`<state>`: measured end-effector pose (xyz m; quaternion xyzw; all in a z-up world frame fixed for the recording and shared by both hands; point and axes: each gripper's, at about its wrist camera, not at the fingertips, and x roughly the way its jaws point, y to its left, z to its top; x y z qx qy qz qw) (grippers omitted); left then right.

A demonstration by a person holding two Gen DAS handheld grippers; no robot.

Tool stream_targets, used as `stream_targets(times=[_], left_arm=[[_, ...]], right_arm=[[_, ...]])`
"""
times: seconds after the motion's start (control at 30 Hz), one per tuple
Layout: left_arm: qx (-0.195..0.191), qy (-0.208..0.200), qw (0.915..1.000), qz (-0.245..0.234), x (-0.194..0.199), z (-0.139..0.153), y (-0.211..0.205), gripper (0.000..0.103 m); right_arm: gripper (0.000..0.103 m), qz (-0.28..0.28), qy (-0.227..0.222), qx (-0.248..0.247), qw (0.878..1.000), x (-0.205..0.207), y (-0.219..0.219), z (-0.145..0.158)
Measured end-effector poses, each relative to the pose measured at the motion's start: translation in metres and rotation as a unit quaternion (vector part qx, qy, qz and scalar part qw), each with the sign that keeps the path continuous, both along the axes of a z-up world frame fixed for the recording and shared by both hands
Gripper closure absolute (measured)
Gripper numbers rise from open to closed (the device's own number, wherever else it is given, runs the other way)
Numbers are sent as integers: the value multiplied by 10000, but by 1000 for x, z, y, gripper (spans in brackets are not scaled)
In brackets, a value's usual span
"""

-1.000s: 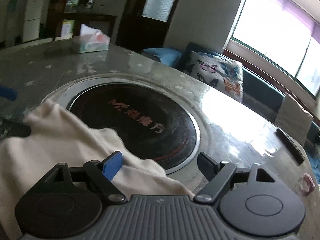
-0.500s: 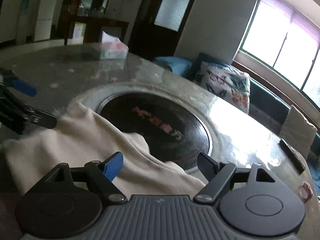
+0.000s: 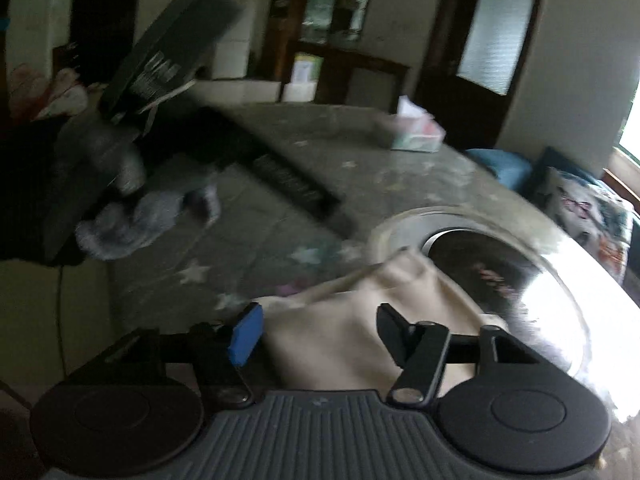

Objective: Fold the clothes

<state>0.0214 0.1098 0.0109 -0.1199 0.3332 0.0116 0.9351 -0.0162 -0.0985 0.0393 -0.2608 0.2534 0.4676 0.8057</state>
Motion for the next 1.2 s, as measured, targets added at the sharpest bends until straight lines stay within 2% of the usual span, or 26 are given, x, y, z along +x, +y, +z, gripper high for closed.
stream_targets(times=[0.17,0.2,0.23,0.3,0.37,0.53,0.73,0.87,0.93,1.0,1.03,1.1,1.2], left_arm=[[-429,112,9988,-195,5,-3,-5,13],[-520,139,9983,-230,6,-4,-6,13],[-603,163,9977,-254,8,-4,-7,13],[-788,217,9963,-274,11,-5,-8,13],[-1033,292,9939,-266,14,-5,-9,13],[-1758,575,9825,-213,21,-10,-8,13],[-2268,804,9705,-135,27,-10,-11,13],[-2705,985,9575,-170,34,-15,-14,21],[-2847,1051,9526,-215,36,-18,-14,29],[-2958,1120,9484,-239,38,-21,-14,48],[-3015,1170,9460,-237,39,-24,-13,53],[-3114,1264,9416,-229,40,-29,-10,77],[-3131,1286,9408,-184,40,-32,-6,85]], right_arm=[[60,145,22,-311,9994,-13,16,-12],[67,115,-67,-375,9992,-15,18,-14],[70,66,-154,-414,9990,-16,19,-14],[85,0,-117,-358,9993,-15,16,-12],[95,-56,-35,-258,9996,-13,13,-8],[98,-157,189,160,9996,-9,-3,8],[99,-225,322,581,9975,-11,-26,24],[99,-254,355,826,9956,-9,-39,34],[99,-262,380,916,9947,-10,-45,36],[99,-226,414,961,9943,-11,-48,36],[99,-208,429,964,9942,-12,-49,35],[99,-185,452,966,9941,-14,-50,33],[97,-217,517,984,9936,-12,-52,30]])
